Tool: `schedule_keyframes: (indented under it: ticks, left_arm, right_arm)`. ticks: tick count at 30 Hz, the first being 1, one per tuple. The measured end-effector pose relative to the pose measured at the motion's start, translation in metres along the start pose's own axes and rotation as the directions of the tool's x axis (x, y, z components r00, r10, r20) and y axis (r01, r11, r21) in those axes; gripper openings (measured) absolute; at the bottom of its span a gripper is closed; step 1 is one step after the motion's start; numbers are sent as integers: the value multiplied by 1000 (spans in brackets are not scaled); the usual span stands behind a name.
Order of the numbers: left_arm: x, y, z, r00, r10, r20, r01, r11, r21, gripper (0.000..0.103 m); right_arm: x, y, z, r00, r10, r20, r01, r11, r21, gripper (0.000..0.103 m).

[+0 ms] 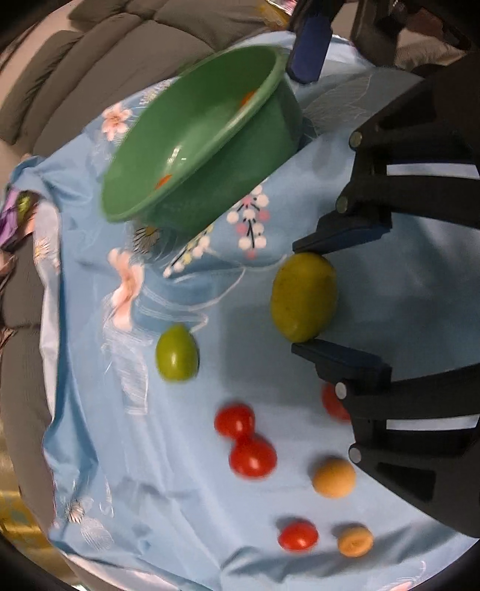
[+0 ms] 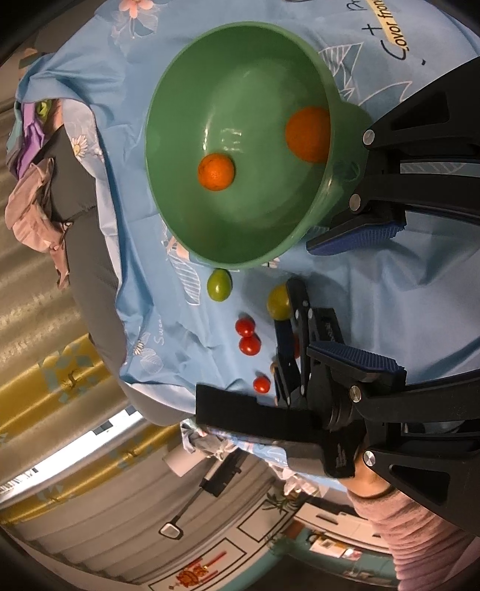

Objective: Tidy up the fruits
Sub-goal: 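Withdraw both tools from the bowl toward the remaining fruit, then grasp the large yellow fruit with the left tool while the right tool grasps the green fruit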

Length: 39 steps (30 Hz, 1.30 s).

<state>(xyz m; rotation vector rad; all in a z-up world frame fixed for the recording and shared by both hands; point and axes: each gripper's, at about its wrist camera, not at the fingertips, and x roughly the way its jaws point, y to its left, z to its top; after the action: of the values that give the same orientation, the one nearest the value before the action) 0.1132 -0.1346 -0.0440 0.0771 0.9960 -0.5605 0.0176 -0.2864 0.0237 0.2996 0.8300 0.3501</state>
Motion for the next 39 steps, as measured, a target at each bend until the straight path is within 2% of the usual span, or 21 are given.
schedule_keyframes:
  ticks: [6, 11, 13, 18, 21, 24, 26, 31, 32, 34, 37, 39]
  left_arm:
    - [-58, 44, -16, 994, 50, 98, -42, 996, -82, 47]
    - [-82, 70, -37, 989, 88, 118, -71, 987, -141, 47]
    - [-87, 81, -43, 989, 78, 124, -56, 983, -174, 47]
    - [-92, 90, -47, 988, 66, 139, -38, 979, -200, 47]
    - [-91, 95, -46, 988, 51, 146, -21, 979, -203, 47]
    - [-88, 99, -43, 988, 40, 147, -10, 980, -201, 47]
    - [-86, 101, -41, 988, 29, 151, 2, 980, -200, 47]
    - [-83, 104, -38, 988, 8, 155, 22, 981, -191, 47]
    - [-83, 104, -38, 988, 7, 153, 23, 981, -192, 47]
    - [-82, 105, -38, 988, 3, 153, 27, 981, -194, 47]
    - [-84, 104, -38, 988, 5, 155, 25, 981, -192, 47]
    - [-87, 102, -39, 988, 8, 156, 21, 982, -186, 47]
  right_arm:
    - [18, 15, 10, 1000, -3, -23, 2, 999, -36, 49]
    - [55, 41, 33, 997, -56, -46, 49, 990, -136, 49]
    - [74, 46, 47, 995, -91, -41, 83, 982, -167, 49]
    - [131, 53, 79, 973, -226, -49, 208, 947, -243, 49]
    - [154, 52, 90, 946, -320, -42, 296, 912, -285, 49]
    - [176, 46, 99, 931, -356, -86, 319, 903, -287, 49]
    - [189, 44, 99, 908, -405, -101, 356, 877, -322, 49]
    - [206, 39, 100, 893, -423, -154, 351, 869, -348, 48]
    - [208, 40, 99, 890, -426, -165, 351, 868, -351, 44]
    - [207, 42, 97, 893, -416, -172, 340, 873, -350, 42]
    - [200, 44, 95, 918, -355, -178, 292, 906, -306, 42]
    - [187, 49, 93, 929, -333, -158, 279, 915, -292, 42]
